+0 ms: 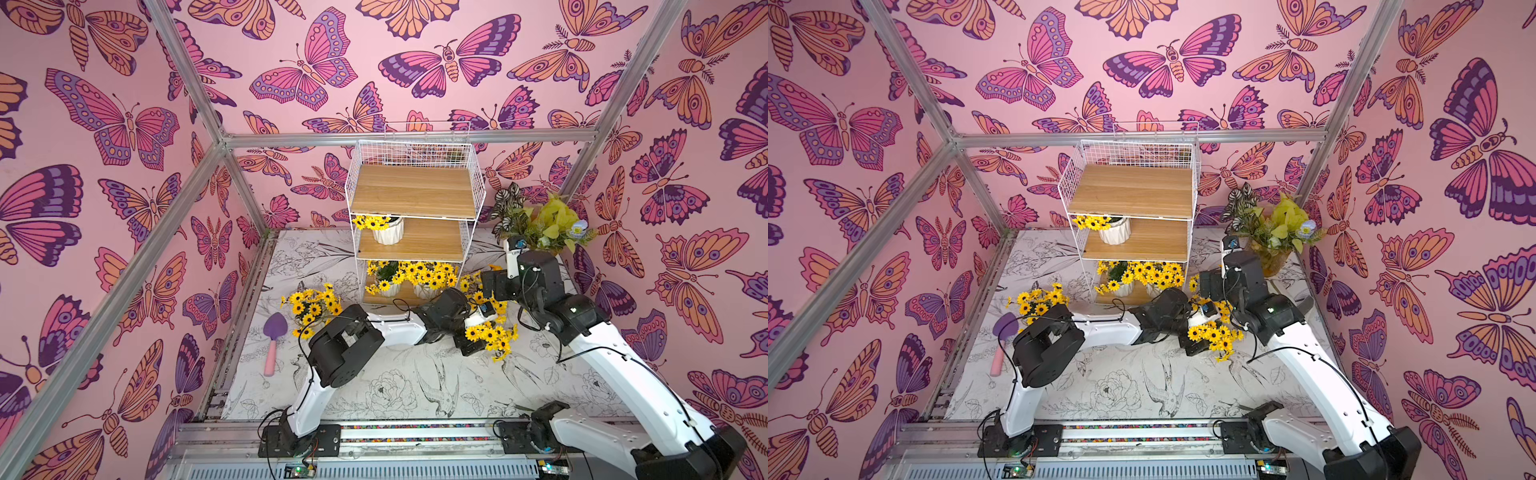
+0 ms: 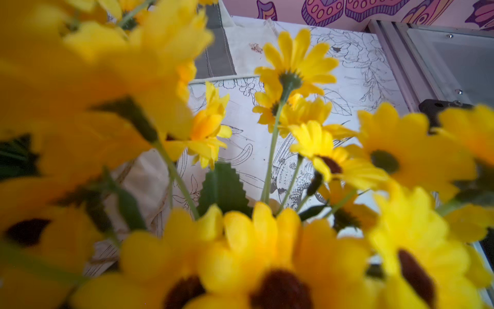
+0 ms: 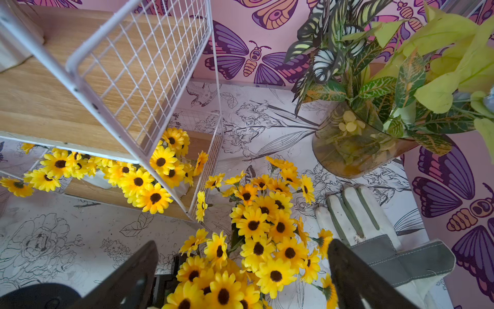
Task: Take the sunflower pots off the shelves
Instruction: Place the sunflower pot at the center of the board.
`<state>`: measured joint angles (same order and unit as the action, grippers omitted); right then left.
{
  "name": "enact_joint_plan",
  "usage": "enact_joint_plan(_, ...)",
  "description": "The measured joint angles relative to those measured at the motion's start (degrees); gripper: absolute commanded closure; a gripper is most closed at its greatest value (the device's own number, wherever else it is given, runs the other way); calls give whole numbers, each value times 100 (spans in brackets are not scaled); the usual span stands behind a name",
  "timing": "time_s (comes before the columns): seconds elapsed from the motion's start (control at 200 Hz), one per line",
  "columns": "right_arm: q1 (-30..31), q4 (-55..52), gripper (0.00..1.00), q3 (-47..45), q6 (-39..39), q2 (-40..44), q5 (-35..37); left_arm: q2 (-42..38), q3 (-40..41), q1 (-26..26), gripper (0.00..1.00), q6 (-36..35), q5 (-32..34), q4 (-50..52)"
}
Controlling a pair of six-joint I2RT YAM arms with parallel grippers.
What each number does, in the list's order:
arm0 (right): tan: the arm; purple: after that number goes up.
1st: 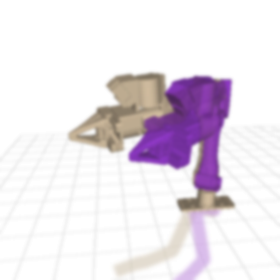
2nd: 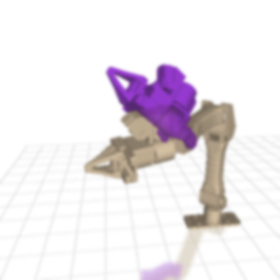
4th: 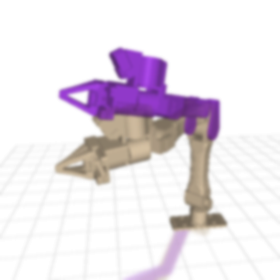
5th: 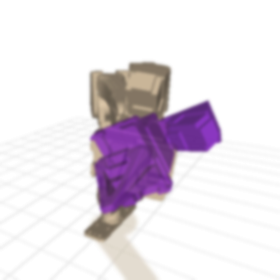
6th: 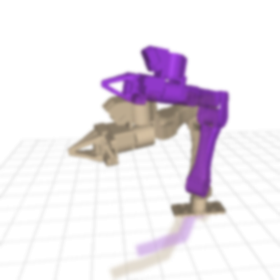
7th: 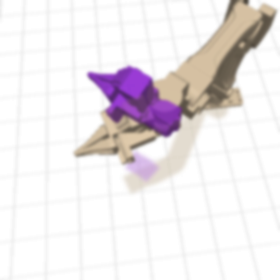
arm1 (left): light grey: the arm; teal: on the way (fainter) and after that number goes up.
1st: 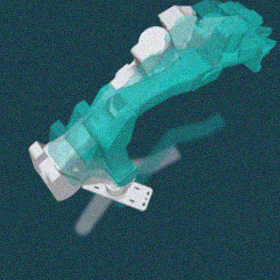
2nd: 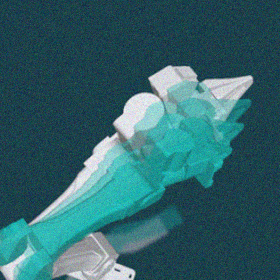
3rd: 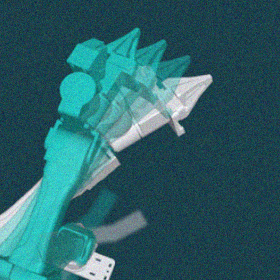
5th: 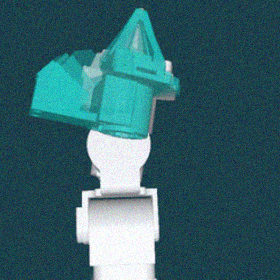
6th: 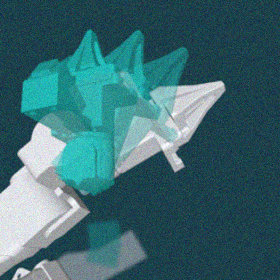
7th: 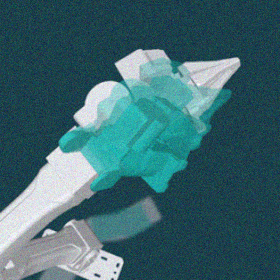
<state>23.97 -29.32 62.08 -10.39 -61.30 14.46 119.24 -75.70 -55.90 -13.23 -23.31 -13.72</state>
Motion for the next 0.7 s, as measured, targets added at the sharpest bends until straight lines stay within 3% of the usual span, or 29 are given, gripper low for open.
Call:
enact_joint_plan(0.28, 66, 243, 1, 256, -2, -293, -496, -1178, 931, 2, 1, 85, 256, -168)
enact_joint_plan(0.541, 931, 914, 1, 356, 280, -555, -787, -2299, 1954, 42, 1, 289, 562, -284)
enact_joint_plan(0.701, 1377, 1379, 1, 358, 474, -861, -881, -3626, 2975, 90, 1, 533, 953, -254)
